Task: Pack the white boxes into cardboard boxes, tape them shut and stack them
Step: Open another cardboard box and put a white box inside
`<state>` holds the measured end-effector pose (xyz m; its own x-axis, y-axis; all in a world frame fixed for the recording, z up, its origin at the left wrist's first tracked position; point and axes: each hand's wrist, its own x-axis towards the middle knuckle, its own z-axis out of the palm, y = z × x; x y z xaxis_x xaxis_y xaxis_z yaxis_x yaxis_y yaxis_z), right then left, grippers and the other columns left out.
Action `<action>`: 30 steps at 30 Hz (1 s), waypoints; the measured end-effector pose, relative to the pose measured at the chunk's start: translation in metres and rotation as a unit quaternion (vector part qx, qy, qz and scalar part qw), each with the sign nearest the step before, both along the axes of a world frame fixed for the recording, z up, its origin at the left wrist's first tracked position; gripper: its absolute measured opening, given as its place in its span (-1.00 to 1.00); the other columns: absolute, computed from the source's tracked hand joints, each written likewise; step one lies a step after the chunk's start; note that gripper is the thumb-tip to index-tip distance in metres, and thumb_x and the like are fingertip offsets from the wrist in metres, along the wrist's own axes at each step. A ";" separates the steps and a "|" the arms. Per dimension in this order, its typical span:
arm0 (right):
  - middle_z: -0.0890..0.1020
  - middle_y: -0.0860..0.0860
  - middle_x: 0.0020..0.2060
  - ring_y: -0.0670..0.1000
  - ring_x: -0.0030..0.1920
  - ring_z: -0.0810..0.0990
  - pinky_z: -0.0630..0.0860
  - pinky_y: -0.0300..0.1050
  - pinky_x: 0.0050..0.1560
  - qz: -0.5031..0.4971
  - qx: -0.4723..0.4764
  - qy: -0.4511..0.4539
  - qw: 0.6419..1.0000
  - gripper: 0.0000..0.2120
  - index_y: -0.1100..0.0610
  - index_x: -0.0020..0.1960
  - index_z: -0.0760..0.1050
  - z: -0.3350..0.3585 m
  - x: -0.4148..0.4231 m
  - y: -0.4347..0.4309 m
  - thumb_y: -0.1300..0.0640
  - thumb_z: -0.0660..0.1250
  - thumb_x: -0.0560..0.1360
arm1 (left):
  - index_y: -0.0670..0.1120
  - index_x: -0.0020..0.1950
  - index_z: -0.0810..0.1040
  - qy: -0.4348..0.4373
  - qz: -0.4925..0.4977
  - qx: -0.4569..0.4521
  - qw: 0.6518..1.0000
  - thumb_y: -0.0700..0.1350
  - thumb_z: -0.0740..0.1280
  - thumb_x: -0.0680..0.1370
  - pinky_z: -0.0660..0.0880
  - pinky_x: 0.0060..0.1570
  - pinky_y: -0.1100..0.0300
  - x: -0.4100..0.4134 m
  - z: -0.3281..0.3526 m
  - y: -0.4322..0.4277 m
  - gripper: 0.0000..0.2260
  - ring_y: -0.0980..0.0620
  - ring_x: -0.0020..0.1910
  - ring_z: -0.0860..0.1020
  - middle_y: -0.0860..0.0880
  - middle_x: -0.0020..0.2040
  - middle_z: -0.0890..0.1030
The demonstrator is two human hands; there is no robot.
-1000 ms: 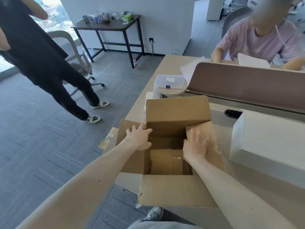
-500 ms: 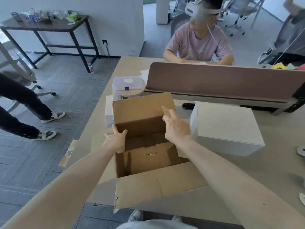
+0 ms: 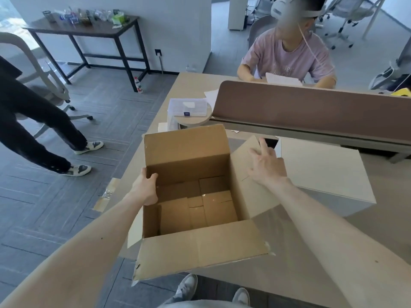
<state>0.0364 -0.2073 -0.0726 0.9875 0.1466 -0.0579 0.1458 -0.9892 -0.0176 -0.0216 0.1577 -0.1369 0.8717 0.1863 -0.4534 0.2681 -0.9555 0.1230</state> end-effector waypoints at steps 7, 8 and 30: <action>-0.19 0.09 0.59 0.22 0.56 -0.27 -0.24 0.33 0.46 -0.035 -0.037 0.128 0.990 -0.26 -0.05 0.59 0.02 -0.037 -0.015 0.015 -0.38 0.03 0.52 | -0.05 0.62 0.06 -0.007 0.008 -0.030 0.999 -0.33 0.33 0.43 0.52 0.25 0.00 -0.010 0.001 0.031 -0.19 -0.25 0.43 0.37 -0.09 0.61 -0.20; -0.13 0.09 0.60 0.21 0.57 -0.21 -0.17 0.33 0.48 -0.045 -0.028 0.165 0.985 -0.22 -0.03 0.59 -0.01 -0.043 -0.019 0.020 -0.41 0.01 0.51 | -0.05 0.62 0.06 -0.007 0.005 -0.037 0.999 -0.33 0.33 0.43 0.51 0.25 0.00 -0.010 0.001 0.032 -0.18 -0.24 0.45 0.36 -0.09 0.62 -0.20; 0.53 0.02 0.30 0.10 0.23 0.55 0.54 -0.01 0.14 -0.208 0.163 0.157 0.952 -0.43 0.06 0.49 0.29 -0.044 -0.049 0.004 -0.15 0.25 0.56 | -0.03 0.20 0.42 -0.112 -0.082 0.037 0.990 -0.10 0.37 0.44 0.38 0.22 -0.11 0.053 0.017 -0.042 -0.66 -0.23 0.23 0.38 -0.18 0.23 0.33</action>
<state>-0.0131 -0.2035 -0.1165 0.9055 -0.1916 -0.3787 -0.3196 -0.8950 -0.3113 0.0315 0.1154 -0.1200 0.9701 0.0604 -0.2351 0.0835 -0.9925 0.0898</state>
